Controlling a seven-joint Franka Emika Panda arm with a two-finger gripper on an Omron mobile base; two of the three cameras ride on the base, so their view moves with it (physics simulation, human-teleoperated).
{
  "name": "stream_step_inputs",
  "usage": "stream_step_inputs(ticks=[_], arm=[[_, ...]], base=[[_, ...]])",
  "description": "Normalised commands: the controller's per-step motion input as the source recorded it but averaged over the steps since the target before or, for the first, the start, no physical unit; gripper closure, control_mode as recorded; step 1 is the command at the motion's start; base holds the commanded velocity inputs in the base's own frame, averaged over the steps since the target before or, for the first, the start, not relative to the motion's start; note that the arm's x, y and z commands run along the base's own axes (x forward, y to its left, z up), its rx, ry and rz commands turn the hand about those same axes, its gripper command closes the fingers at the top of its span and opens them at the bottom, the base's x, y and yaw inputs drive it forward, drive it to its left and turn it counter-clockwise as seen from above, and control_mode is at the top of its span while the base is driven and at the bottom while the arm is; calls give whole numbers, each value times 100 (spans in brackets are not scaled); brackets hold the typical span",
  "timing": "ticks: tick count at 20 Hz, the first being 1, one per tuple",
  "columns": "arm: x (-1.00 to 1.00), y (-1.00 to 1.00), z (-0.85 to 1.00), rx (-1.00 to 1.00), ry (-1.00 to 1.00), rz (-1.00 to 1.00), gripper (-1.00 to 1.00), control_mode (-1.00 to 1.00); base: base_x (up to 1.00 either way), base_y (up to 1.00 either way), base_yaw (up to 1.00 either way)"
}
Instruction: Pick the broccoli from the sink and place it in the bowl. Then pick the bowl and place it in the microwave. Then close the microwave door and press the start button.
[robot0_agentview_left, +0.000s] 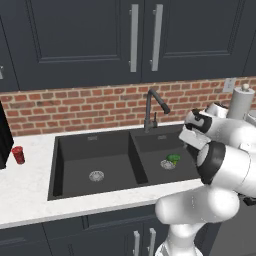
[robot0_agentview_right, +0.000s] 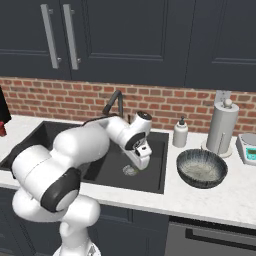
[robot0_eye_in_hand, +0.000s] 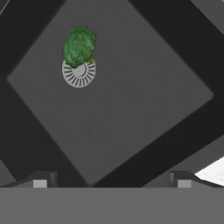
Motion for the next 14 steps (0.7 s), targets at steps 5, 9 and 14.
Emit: stream_step_inputs(ticks=[5,9,14], arm=[[27,-9,-25,3,0,0,-100,-100],[33,0,-21,0,0,-2,-100,-100],[25,0,-31,0,0,-6,-100,-100]], base=[[0,0,0],[0,0,0],[0,0,0]])
